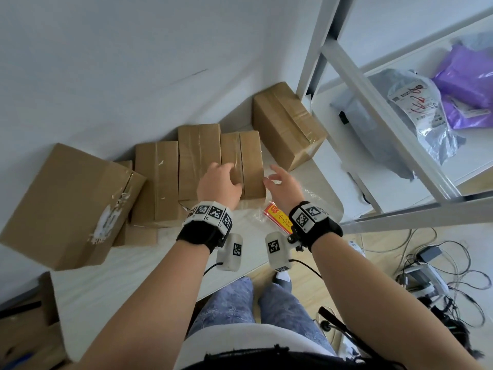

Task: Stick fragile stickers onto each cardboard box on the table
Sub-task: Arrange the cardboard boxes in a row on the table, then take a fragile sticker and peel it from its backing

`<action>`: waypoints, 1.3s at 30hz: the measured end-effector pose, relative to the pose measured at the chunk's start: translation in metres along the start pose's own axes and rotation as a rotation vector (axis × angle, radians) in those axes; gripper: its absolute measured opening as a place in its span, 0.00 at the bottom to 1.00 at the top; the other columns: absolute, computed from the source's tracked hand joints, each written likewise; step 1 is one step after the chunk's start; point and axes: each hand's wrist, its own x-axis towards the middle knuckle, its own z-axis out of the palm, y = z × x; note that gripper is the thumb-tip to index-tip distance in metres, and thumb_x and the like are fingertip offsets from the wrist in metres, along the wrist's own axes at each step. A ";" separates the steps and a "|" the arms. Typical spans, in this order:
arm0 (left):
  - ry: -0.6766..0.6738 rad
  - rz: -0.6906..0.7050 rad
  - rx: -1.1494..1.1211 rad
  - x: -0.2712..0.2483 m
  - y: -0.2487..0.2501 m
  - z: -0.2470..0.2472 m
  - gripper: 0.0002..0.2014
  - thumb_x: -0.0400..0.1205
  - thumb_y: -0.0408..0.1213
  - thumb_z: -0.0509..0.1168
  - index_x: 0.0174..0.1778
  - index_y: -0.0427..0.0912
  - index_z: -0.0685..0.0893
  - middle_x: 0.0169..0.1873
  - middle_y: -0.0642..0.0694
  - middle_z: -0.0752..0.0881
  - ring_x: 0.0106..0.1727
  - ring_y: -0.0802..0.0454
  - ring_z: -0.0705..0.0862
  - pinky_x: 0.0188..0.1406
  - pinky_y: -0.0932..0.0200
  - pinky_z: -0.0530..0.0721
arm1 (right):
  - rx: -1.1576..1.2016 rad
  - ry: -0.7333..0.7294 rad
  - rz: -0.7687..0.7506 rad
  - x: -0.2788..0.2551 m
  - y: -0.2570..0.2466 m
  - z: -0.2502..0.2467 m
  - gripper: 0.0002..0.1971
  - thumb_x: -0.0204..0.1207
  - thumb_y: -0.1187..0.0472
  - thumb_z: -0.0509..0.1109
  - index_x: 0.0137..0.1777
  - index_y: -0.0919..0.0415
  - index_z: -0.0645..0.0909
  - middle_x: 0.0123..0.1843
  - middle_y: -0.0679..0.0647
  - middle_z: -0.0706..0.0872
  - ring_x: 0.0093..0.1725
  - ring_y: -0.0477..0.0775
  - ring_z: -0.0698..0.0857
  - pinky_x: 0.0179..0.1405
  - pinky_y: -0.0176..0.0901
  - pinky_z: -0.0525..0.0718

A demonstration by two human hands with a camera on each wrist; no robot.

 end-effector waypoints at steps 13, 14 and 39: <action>-0.251 0.332 -0.162 -0.020 0.077 0.049 0.25 0.81 0.40 0.71 0.75 0.48 0.77 0.64 0.48 0.83 0.59 0.52 0.84 0.62 0.52 0.83 | -0.115 0.558 0.278 -0.036 0.091 -0.068 0.13 0.79 0.60 0.65 0.63 0.54 0.80 0.58 0.51 0.84 0.57 0.55 0.84 0.60 0.51 0.82; -0.275 0.347 -0.114 -0.022 0.078 0.059 0.26 0.81 0.40 0.71 0.76 0.48 0.76 0.67 0.47 0.83 0.63 0.51 0.83 0.65 0.51 0.82 | -0.122 0.558 0.314 -0.040 0.100 -0.068 0.12 0.79 0.60 0.65 0.62 0.54 0.80 0.58 0.51 0.84 0.57 0.56 0.84 0.58 0.50 0.83; -0.604 0.129 0.161 -0.026 0.054 0.133 0.33 0.85 0.34 0.61 0.86 0.53 0.58 0.85 0.46 0.61 0.84 0.39 0.59 0.84 0.43 0.59 | 0.720 0.374 0.624 -0.046 0.146 -0.059 0.13 0.72 0.59 0.80 0.42 0.63 0.78 0.41 0.61 0.93 0.40 0.56 0.93 0.50 0.51 0.91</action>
